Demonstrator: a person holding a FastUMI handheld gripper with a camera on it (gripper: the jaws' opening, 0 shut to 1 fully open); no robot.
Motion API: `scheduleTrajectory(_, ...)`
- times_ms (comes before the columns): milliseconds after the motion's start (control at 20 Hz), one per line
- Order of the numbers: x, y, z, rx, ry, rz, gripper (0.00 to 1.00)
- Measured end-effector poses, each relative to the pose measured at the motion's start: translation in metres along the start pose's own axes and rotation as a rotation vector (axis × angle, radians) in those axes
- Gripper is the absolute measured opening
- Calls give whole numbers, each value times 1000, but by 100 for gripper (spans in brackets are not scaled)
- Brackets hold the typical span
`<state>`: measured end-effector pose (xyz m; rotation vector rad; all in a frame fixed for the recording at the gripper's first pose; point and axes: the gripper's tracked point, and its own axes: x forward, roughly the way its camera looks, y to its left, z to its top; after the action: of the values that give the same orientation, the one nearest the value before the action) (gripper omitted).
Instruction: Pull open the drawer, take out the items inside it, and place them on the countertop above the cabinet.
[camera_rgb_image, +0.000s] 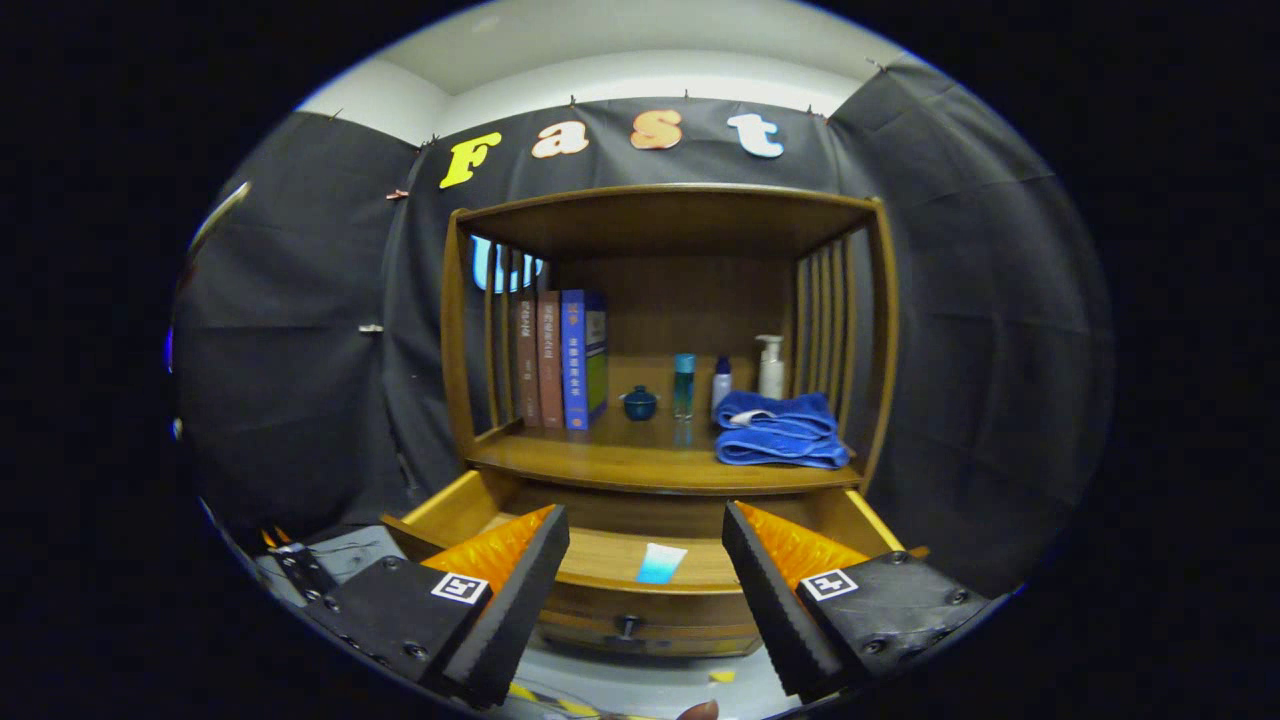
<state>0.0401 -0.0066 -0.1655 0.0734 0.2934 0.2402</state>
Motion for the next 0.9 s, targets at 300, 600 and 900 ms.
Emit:
scheduleTrajectory(300,78,-34,-10,17,356,-74,98)
scheduleTrajectory(600,141,-55,-115,1,789,-119,98)
scheduleTrajectory(900,167,-57,-179,41,1006,-167,98)
